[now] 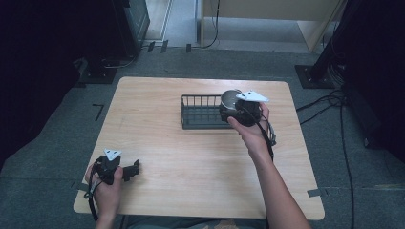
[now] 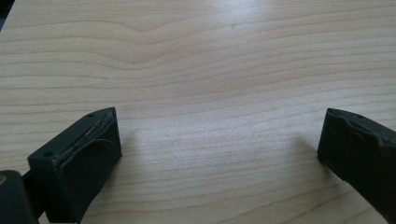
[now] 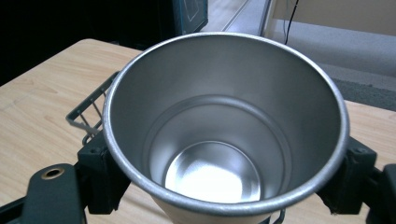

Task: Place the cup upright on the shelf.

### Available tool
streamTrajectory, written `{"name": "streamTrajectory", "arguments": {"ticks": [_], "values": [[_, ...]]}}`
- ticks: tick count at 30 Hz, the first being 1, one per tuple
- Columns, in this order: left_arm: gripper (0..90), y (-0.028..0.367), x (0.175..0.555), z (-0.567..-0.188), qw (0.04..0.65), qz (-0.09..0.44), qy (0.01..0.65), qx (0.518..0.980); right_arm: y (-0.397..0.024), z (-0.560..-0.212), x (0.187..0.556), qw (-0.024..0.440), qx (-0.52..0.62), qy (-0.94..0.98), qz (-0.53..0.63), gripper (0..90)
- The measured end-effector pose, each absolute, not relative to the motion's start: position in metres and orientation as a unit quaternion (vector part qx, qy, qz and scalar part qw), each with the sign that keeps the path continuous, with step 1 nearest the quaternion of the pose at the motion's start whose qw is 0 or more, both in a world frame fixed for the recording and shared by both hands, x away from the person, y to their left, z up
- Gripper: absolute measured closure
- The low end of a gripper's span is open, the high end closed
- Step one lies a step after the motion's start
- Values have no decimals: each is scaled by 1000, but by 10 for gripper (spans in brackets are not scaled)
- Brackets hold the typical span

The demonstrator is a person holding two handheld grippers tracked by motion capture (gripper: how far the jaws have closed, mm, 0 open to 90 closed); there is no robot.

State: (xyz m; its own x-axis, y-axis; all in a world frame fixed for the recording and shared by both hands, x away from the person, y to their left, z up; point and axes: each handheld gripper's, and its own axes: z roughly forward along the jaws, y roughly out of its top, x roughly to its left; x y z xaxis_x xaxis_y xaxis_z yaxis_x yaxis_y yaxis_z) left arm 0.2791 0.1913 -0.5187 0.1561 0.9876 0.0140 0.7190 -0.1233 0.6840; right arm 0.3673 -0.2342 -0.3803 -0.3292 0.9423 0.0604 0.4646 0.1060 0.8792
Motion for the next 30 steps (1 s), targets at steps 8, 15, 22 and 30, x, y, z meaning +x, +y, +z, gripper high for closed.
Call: {"name": "streamTrajectory", "arguments": {"ticks": [8,15,22,30], "values": [[0,191,279,-519,276,244,602,709,-234,-379,382,278,516,690,425,181],[0,191,279,-519,276,243,602,708,-239,-385,396,279,529,683,421,181],[0,191,279,-519,276,243,602,708,-242,-392,407,282,537,676,419,181],[0,191,279,-519,276,244,602,708,-237,-398,421,288,538,677,412,181]]}}
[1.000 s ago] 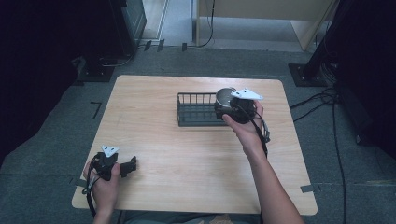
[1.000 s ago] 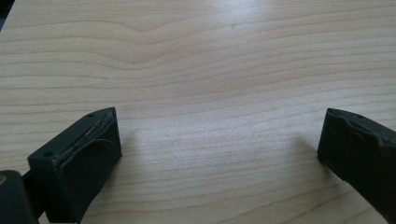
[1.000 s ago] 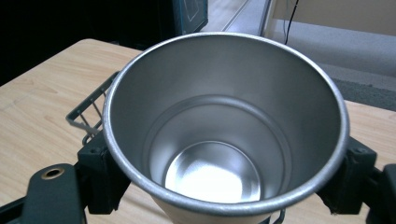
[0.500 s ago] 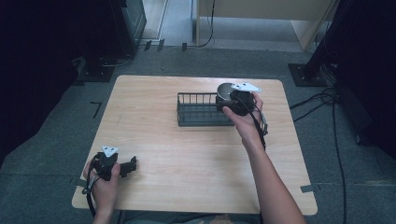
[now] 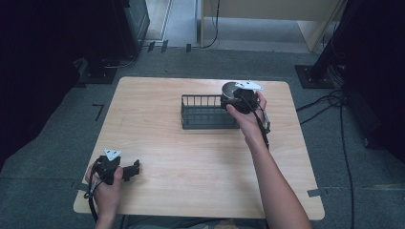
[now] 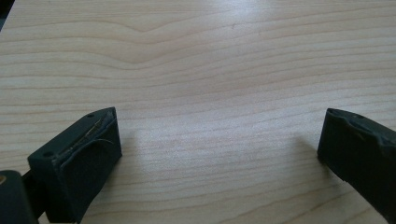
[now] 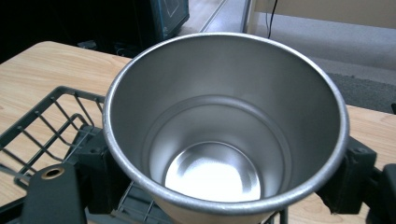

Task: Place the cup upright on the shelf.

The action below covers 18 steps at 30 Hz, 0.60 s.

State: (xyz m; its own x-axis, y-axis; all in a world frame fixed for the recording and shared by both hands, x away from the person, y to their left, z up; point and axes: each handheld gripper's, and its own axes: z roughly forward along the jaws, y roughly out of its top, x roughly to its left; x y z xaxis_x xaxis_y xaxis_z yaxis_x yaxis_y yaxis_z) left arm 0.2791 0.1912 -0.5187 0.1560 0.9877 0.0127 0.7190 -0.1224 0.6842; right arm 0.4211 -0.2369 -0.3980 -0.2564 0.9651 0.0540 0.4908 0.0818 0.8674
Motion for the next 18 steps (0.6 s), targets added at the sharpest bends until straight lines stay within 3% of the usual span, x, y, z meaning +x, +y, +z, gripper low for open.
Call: {"name": "streamTrajectory", "arguments": {"ticks": [18], "values": [[0,191,279,-519,276,243,602,709,-225,-435,437,270,552,689,384,180]]}}
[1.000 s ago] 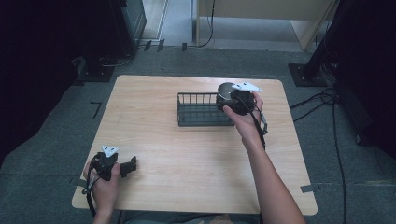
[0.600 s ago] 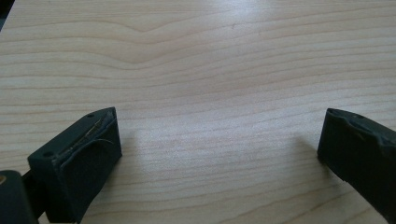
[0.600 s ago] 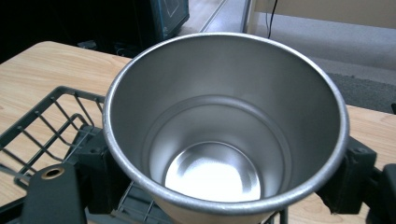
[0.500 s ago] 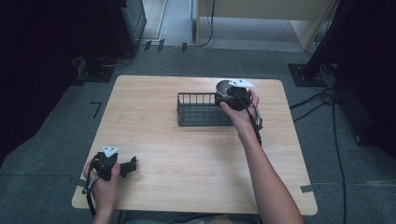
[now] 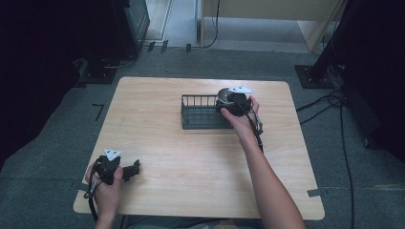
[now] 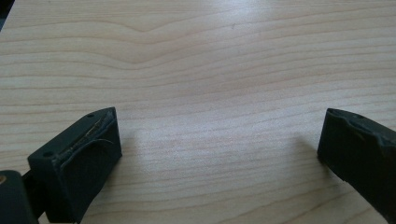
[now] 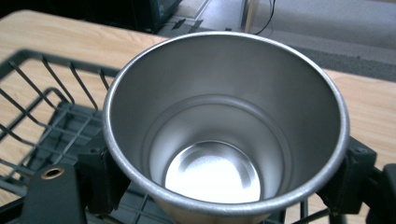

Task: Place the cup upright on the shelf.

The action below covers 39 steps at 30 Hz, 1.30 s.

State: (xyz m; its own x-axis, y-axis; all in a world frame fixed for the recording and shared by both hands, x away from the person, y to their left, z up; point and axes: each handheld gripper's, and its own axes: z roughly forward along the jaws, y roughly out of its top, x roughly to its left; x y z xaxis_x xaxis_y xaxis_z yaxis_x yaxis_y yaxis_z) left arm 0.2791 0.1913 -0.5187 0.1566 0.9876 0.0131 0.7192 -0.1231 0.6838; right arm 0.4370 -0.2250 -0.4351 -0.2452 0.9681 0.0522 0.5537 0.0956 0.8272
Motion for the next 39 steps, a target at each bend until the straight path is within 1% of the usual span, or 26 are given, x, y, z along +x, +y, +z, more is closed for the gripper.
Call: {"name": "streamTrajectory", "arguments": {"ticks": [8,17,19,20,22,23,25,39], "values": [[0,191,279,-519,276,243,602,709,-225,-446,435,265,551,698,374,180],[0,191,279,-519,276,243,602,709,-225,-446,434,264,549,701,370,173],[0,191,279,-519,276,243,602,709,-225,-445,434,262,549,701,372,127],[0,191,279,-519,276,243,602,708,-226,-444,433,260,549,702,372,120],[0,191,279,-519,276,243,602,709,-226,-442,432,265,549,702,368,49],[0,191,279,-519,276,243,602,708,-226,-441,432,262,548,703,370,27],[0,191,279,-519,276,243,602,708,-227,-439,430,254,546,705,376,2],[0,191,279,-519,276,243,602,708,-245,-420,405,264,544,695,390,0]]}}
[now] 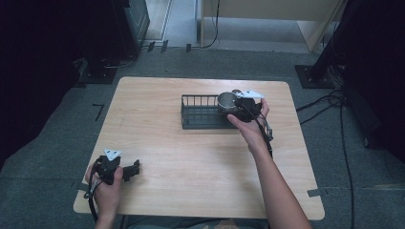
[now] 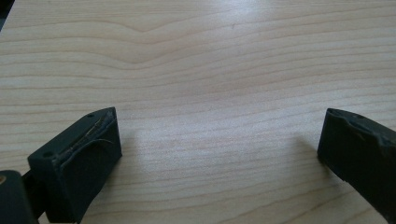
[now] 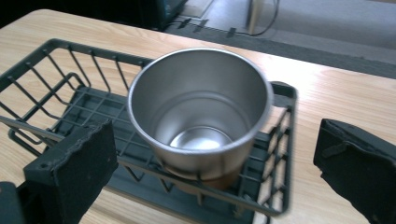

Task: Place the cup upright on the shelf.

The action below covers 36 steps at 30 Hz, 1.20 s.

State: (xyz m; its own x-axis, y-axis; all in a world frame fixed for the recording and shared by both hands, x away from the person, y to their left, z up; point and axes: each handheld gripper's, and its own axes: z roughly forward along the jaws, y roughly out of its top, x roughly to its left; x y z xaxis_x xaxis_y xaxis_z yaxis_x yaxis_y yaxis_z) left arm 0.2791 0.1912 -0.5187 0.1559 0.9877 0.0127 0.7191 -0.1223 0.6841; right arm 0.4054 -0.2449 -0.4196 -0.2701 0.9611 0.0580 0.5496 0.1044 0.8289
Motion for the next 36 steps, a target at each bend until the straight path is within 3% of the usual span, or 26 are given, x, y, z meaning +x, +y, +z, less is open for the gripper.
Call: {"name": "streamTrajectory", "arguments": {"ticks": [10,36], "values": [[0,191,279,-519,276,243,602,709,-258,-412,384,265,537,692,402,0],[0,191,279,-519,275,244,601,709,-306,-441,336,264,568,679,381,0]]}}
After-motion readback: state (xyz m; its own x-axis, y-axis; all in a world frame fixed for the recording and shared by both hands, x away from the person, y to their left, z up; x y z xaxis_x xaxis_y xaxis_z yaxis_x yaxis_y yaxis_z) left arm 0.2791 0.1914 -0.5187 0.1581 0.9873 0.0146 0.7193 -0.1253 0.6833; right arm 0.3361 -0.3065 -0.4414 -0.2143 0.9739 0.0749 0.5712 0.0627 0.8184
